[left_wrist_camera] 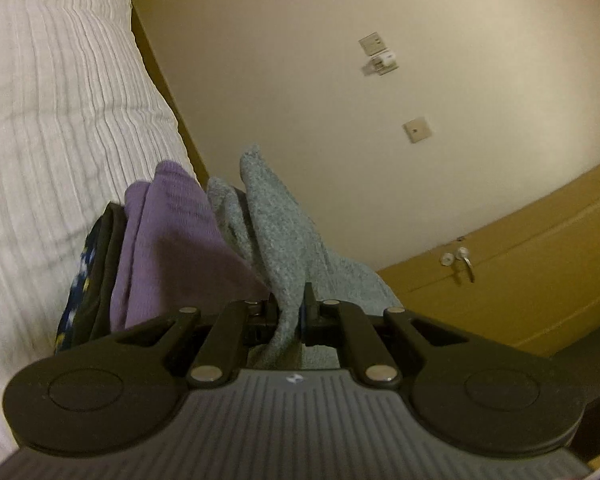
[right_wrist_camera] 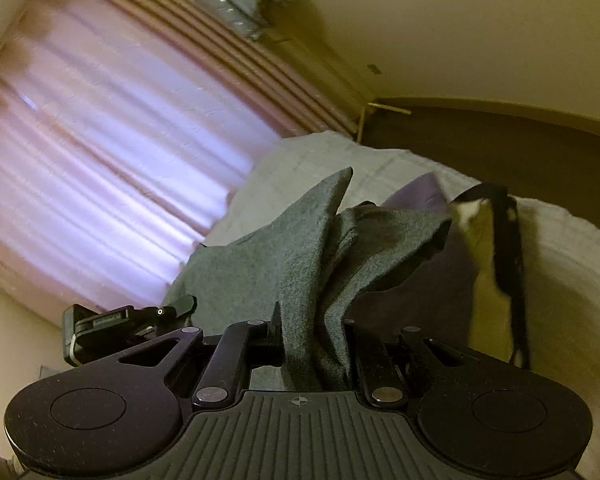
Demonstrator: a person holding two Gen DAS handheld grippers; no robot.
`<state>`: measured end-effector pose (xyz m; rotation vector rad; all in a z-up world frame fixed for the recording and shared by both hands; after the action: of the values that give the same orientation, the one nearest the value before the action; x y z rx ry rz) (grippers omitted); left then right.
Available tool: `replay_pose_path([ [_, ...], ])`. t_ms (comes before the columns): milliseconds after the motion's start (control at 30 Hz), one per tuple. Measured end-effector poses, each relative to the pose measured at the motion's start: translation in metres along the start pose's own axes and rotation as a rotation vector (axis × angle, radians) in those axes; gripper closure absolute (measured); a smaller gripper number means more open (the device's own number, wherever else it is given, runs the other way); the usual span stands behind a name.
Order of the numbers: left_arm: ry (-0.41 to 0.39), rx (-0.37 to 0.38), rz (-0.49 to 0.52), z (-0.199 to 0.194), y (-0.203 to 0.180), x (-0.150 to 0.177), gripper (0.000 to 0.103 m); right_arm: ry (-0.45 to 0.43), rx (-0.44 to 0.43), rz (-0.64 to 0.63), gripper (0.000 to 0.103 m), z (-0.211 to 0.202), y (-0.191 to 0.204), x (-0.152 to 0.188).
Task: Fold clothes
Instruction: 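Carry the grey shirt with both grippers toward the stack of folded clothes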
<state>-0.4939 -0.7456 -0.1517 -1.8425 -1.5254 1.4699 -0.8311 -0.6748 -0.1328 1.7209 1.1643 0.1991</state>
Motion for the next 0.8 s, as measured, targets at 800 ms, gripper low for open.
replay_pose_path([
  [800, -0.019, -0.082, -0.083, 0.096, 0.099, -0.055, 0.084, -0.006, -0.029, 0.174, 0.06, 0.075, -0.103, -0.09],
])
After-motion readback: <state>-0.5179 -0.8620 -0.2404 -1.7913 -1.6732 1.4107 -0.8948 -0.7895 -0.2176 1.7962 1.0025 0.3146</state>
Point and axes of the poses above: each gripper's, at about its wrist camera, not at the fingertips, and z roughly the way its jaws point, y to its left, x to its underside, the point moved 5 cm from there along z, roughly the way its jaws point, and after that the axes turned 8 degrees about z, right-handed, at the moved point
